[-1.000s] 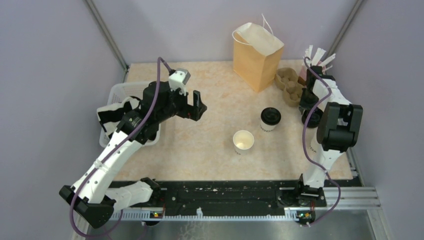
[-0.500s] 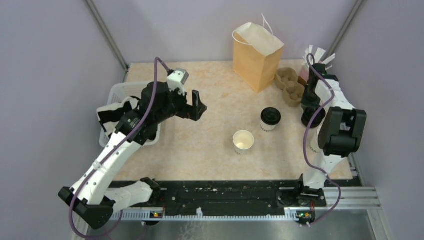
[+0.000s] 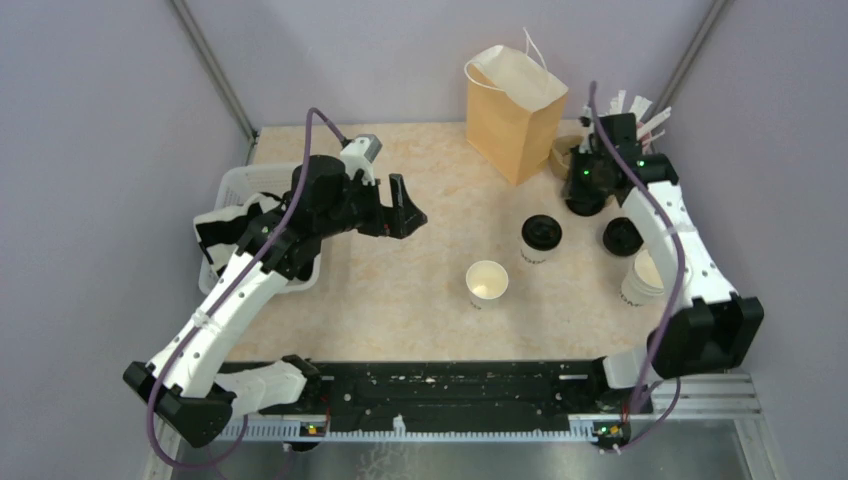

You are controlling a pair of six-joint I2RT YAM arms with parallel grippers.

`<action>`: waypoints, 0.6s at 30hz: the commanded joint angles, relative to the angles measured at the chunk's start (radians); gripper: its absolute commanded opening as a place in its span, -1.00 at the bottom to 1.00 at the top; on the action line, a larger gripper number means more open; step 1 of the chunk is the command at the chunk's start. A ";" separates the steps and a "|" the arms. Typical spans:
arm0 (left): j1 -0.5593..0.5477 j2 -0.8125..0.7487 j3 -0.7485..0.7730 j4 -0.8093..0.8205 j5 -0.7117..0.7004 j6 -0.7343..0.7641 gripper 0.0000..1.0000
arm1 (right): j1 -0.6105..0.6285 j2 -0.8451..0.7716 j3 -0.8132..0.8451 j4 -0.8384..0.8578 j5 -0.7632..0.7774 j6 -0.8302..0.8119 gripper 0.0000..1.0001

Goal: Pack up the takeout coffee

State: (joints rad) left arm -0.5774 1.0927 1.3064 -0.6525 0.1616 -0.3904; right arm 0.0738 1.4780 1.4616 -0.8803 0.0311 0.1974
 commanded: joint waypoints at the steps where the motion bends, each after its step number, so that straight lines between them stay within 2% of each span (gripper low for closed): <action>1: 0.004 0.084 0.096 0.000 0.211 -0.204 0.96 | 0.227 -0.175 0.009 0.040 -0.320 0.024 -0.80; 5: 0.005 0.118 0.084 0.087 0.328 -0.364 0.94 | 0.466 -0.287 -0.086 0.165 -0.393 0.129 -0.77; 10: 0.006 0.124 0.006 0.214 0.392 -0.499 0.75 | 0.654 -0.326 -0.189 0.284 -0.395 0.207 -0.77; 14: 0.006 0.142 -0.032 0.233 0.427 -0.560 0.53 | 0.773 -0.325 -0.195 0.285 -0.353 0.193 -0.78; 18: -0.005 0.144 -0.029 0.191 0.406 -0.542 0.41 | 0.810 -0.320 -0.190 0.274 -0.340 0.183 -0.78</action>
State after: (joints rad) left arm -0.5758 1.2366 1.2789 -0.4995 0.5400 -0.8963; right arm 0.8539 1.1641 1.2568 -0.6609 -0.3325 0.3756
